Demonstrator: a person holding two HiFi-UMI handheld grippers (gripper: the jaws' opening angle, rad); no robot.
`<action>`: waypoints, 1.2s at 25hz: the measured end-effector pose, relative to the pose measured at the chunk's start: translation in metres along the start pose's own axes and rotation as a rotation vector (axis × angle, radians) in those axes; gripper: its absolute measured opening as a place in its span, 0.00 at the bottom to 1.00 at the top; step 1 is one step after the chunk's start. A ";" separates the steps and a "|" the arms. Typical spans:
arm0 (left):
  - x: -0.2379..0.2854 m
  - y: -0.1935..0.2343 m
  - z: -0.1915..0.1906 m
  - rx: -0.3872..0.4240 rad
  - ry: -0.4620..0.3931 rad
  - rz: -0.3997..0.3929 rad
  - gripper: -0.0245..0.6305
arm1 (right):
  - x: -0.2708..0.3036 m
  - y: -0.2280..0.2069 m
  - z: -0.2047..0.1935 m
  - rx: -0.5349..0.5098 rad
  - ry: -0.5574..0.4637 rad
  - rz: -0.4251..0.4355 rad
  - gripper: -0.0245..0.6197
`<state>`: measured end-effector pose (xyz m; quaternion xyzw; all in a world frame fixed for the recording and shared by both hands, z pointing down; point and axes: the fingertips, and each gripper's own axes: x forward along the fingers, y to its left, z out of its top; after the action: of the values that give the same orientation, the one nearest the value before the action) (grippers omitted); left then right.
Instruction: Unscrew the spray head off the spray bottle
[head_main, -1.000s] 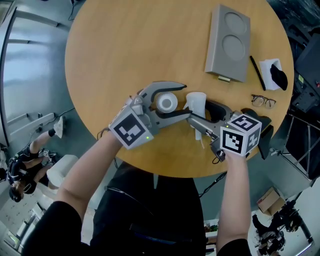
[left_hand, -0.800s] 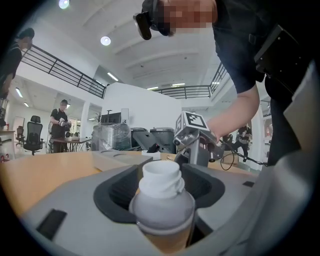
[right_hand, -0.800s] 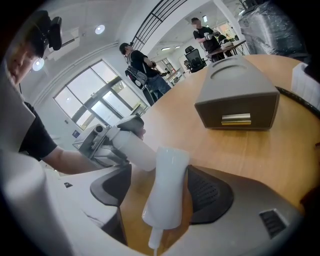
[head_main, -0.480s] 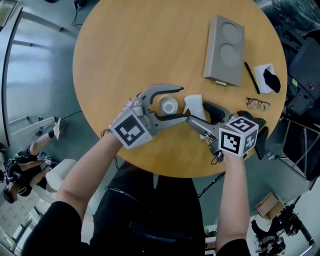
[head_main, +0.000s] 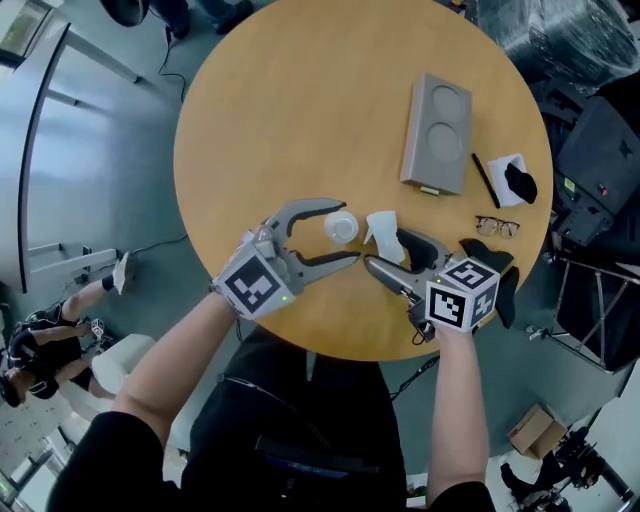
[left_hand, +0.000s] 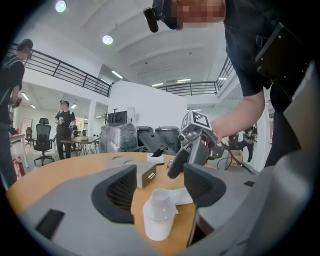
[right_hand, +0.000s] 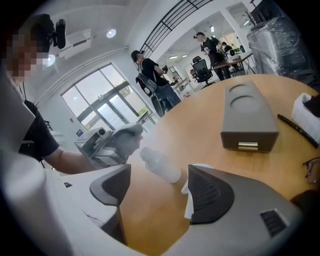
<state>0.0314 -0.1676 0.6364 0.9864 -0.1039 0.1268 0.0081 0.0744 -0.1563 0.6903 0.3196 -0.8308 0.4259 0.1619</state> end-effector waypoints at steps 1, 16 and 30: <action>-0.008 -0.001 0.008 -0.010 -0.005 0.006 0.54 | -0.004 0.010 0.005 -0.018 -0.014 0.008 0.61; -0.113 -0.041 0.148 -0.179 -0.095 0.054 0.51 | -0.089 0.188 0.077 -0.303 -0.256 0.177 0.59; -0.158 -0.095 0.260 -0.149 -0.143 0.075 0.10 | -0.193 0.290 0.126 -0.476 -0.561 0.134 0.04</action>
<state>-0.0343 -0.0532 0.3460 0.9850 -0.1504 0.0482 0.0693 0.0237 -0.0570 0.3371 0.3220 -0.9377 0.1266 -0.0306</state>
